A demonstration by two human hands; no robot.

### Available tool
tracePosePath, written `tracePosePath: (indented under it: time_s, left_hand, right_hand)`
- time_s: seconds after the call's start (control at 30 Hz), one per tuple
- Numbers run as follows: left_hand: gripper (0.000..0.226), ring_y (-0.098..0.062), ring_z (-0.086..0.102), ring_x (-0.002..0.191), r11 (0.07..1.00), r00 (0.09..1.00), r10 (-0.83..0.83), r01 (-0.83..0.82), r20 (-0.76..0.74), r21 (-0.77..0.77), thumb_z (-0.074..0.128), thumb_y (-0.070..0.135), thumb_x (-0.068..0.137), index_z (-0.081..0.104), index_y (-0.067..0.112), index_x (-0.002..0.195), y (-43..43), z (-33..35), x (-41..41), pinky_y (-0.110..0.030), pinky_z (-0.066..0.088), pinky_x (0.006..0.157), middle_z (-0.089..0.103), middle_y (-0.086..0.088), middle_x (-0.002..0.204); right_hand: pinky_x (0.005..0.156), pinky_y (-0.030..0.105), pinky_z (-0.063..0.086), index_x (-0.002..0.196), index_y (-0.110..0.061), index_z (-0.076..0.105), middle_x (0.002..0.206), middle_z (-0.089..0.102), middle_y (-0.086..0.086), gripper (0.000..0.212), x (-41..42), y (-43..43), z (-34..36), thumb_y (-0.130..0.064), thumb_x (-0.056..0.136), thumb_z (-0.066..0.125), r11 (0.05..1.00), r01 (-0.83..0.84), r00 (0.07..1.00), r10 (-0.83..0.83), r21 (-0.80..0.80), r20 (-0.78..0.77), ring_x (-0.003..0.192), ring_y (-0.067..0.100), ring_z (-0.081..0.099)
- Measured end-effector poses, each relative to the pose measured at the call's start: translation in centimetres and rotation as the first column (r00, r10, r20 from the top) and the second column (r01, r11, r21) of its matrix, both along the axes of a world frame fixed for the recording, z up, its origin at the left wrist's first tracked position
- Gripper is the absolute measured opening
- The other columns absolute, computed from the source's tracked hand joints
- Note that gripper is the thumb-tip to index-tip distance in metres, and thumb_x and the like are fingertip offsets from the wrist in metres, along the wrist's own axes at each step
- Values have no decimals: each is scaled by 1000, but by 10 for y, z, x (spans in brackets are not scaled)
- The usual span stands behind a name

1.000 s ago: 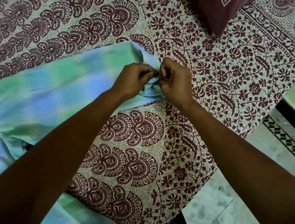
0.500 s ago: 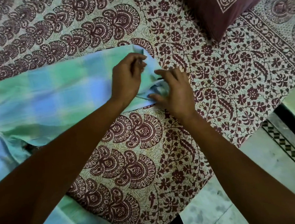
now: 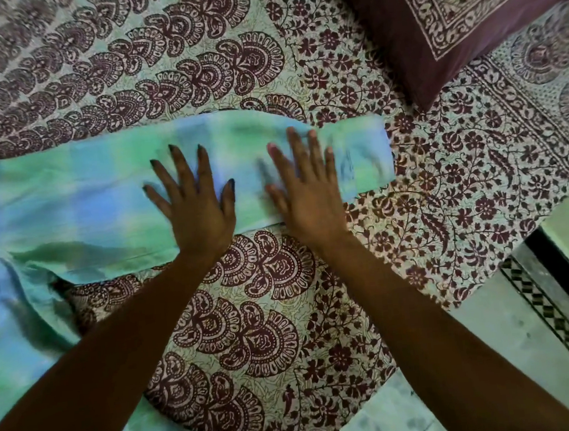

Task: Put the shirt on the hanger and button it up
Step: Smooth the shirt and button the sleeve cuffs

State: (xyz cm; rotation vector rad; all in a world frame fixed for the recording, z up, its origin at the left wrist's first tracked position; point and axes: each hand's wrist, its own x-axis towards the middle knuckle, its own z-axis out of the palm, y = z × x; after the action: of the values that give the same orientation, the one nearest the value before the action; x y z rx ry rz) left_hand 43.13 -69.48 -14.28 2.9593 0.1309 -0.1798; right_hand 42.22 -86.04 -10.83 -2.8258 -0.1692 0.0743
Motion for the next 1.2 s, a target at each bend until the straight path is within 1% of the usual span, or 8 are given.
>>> tracePosePath:
  time_s: [0.2,0.37,0.47,0.63,0.73,0.93,1.07,1.2]
  left_hand:
    - [74,-42,6,142,994,995,-103,103,-18,41,20,68,87,10,27,148,11,-3,-1,-64,5,108,7,-11,157]
    - [64,-39,13,142,993,993,-105,108,53,-55,24,52,92,23,17,146,21,10,28,-57,10,112,17,-12,155]
    - [57,-38,18,141,981,983,-178,180,41,-67,29,44,95,28,15,144,22,19,61,-55,8,113,30,-11,151]
    - [33,-32,42,121,988,991,-135,134,-15,-73,55,40,88,61,23,115,19,38,104,-49,14,109,62,-11,115]
    - [26,-32,41,119,992,994,-94,89,-48,-90,59,38,86,65,22,105,12,41,108,-50,16,107,64,-10,111]
    - [50,-33,12,143,999,983,-51,52,178,3,35,40,95,31,24,142,9,18,58,-55,-2,112,21,-10,154]
    - [62,-43,1,142,997,999,21,-24,49,75,18,53,94,9,25,148,19,-2,24,-65,-1,108,5,-14,156]
    - [66,-41,6,142,997,999,-50,49,5,59,16,60,92,13,26,148,34,-7,27,-65,5,107,9,-13,156]
  right_hand:
    - [114,47,-10,149,-28,-1,156,-12,-1,76,14,-45,-29,-70,87,15,973,35,986,-71,-230,-149,145,23,-11]
    - [106,39,28,130,-18,51,140,44,10,45,36,-52,1,-44,96,37,870,475,856,-492,133,159,127,28,38]
    - [102,38,33,129,-19,52,138,44,14,52,69,-70,11,-53,90,47,651,755,656,-750,85,-86,125,31,41]
    - [72,24,35,89,-13,65,84,63,4,27,80,-97,22,-39,85,63,648,722,689,-637,244,-347,79,19,58]
    - [84,27,39,118,-7,58,115,63,10,47,72,-100,12,-42,87,60,600,774,632,-714,201,-301,107,26,59]
    - [116,48,2,143,-9,29,153,20,20,70,55,-56,8,-57,92,35,877,475,877,-465,-74,119,142,37,15]
    - [111,48,-18,148,-27,-2,155,-15,4,77,27,-21,-18,-68,86,15,976,-38,992,11,-212,-124,143,30,-15]
    - [113,54,-13,147,-35,-9,156,-18,0,78,25,-43,-23,-74,82,12,968,-4,978,-48,-252,-201,144,26,-17]
